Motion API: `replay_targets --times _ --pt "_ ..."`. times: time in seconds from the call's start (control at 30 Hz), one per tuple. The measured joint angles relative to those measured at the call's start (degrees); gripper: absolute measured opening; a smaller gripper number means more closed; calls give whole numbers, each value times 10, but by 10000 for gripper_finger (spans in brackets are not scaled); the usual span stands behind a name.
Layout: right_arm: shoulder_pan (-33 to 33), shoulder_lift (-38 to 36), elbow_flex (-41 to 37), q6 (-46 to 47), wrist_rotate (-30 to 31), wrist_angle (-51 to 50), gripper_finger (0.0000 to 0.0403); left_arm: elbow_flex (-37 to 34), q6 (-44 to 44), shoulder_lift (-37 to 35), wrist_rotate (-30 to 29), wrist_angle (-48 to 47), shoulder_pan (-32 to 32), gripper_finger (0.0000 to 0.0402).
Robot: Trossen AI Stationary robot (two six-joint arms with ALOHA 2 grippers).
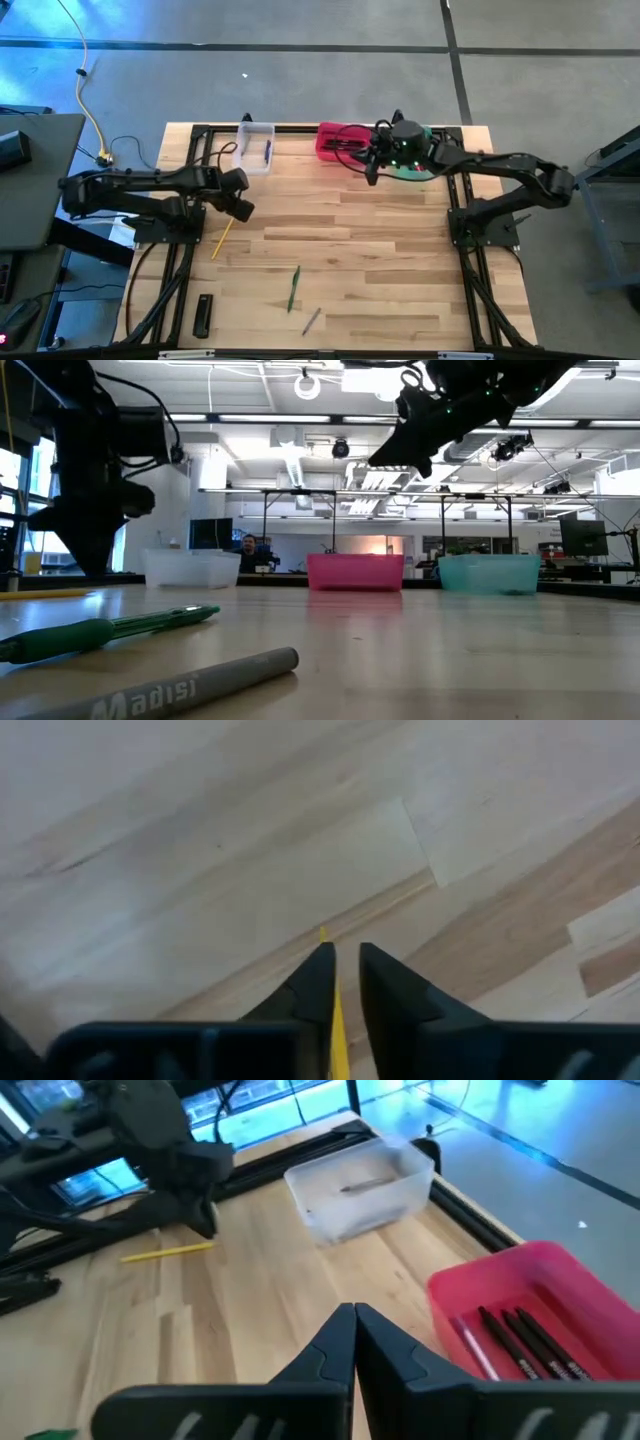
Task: Sort crayons/erasers/pens/pencils in bins
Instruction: Put the yellow pencil into the blue bin
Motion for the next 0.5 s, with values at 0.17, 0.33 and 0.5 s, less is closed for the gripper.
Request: replay_targets --times 0.17,0.33,0.5 --pt "11 -6 0 9 3 1 0 0 -23 20 5 3 -10 90" --pt "26 -6 0 10 19 1 0 -5 -61 36 3 3 -29 125" --pt "38 -6 0 9 25 2 0 -29 -84 47 -2 47 -37 120"
